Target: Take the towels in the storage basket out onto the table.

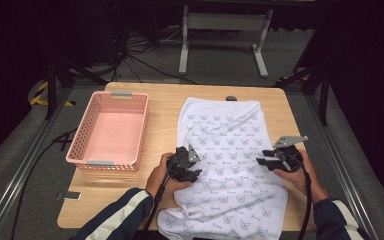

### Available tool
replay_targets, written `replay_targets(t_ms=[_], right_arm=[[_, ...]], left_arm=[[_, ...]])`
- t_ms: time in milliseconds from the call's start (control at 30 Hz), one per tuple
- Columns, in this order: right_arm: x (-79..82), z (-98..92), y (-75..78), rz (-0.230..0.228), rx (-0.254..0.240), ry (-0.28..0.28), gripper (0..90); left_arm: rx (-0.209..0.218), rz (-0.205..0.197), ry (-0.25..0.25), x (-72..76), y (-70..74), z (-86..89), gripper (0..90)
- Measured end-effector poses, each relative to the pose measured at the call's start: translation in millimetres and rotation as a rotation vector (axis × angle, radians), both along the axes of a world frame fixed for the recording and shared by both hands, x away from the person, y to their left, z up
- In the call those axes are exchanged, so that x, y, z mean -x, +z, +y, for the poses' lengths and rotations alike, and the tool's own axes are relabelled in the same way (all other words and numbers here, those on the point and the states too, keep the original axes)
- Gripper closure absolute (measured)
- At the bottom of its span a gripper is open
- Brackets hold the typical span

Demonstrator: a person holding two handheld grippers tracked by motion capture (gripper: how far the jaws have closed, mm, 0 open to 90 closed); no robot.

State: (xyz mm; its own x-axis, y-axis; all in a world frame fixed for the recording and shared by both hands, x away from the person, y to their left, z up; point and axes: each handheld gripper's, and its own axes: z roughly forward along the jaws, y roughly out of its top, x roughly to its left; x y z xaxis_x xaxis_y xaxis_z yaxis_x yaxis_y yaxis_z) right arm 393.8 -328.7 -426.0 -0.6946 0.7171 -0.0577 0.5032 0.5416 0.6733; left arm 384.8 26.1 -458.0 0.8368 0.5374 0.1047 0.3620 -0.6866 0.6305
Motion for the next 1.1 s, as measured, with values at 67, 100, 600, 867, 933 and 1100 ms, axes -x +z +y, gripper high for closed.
replay_targets(t_ms=[67,100,600,867,933,1100], right_arm=[[9.6,0.6,-5.9,-0.010,0.034,-0.015,55.2],[11.3,-1.2,-10.5,0.013,-0.002,-0.031,55.1],[-32.4,-13.8,-30.1,-0.013,-0.048,-0.154,55.1],[-64.0,-2.5,-27.9,-0.036,-0.002,-0.211,51.0],[-63.3,-1.4,-27.2,-0.040,0.015,-0.222,49.7],[-36.4,-1.0,-18.4,-0.056,0.011,-0.152,47.4]], left_arm=[[0.069,0.026,0.010,-3.5,-4.3,6.4,43.8],[0.087,0.057,0.018,-6.2,-5.3,9.0,43.1],[0.135,-0.005,0.104,-62.1,-10.1,17.2,45.0],[0.090,-0.037,0.199,-81.9,-6.6,5.1,41.0],[0.094,-0.030,0.185,-77.4,-3.9,6.5,39.6],[0.117,-0.003,0.063,-36.2,8.3,17.0,36.5]])
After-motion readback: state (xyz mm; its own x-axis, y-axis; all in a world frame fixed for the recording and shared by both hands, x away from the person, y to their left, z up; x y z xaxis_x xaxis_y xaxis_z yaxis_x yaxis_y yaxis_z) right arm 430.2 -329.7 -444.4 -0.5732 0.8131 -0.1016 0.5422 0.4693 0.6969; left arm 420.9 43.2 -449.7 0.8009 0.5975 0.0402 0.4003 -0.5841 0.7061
